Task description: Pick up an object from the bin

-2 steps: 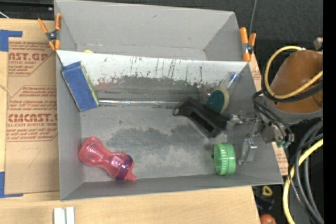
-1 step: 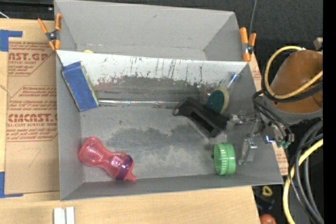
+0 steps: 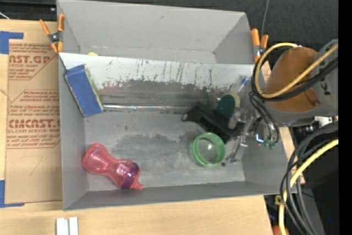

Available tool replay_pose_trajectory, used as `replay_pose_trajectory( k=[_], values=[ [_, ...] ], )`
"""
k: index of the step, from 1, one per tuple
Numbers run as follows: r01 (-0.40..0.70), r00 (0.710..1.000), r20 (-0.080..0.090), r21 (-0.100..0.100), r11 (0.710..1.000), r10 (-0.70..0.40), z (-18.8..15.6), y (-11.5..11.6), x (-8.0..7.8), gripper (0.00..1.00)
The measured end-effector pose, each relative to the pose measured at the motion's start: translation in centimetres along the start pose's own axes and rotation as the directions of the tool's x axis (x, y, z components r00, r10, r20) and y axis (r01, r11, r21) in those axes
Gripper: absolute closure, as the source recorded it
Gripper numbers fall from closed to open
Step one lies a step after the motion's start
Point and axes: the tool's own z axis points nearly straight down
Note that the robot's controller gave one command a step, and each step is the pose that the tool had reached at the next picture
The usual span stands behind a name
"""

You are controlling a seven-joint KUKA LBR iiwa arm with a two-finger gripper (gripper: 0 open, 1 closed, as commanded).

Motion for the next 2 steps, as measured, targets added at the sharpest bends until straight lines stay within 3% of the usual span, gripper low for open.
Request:
replay_pose_trajectory(
  k=[1, 2],
  values=[
    [-0.035, 0.999, 0.002, -0.001, 0.999, 0.035, 1.1, -0.6, 0.7, 0.0],
    [-0.392, 0.92, 0.028, -0.01, 0.92, 0.392, 3.9, 3.1, 0.7, 0.0]
  ],
)
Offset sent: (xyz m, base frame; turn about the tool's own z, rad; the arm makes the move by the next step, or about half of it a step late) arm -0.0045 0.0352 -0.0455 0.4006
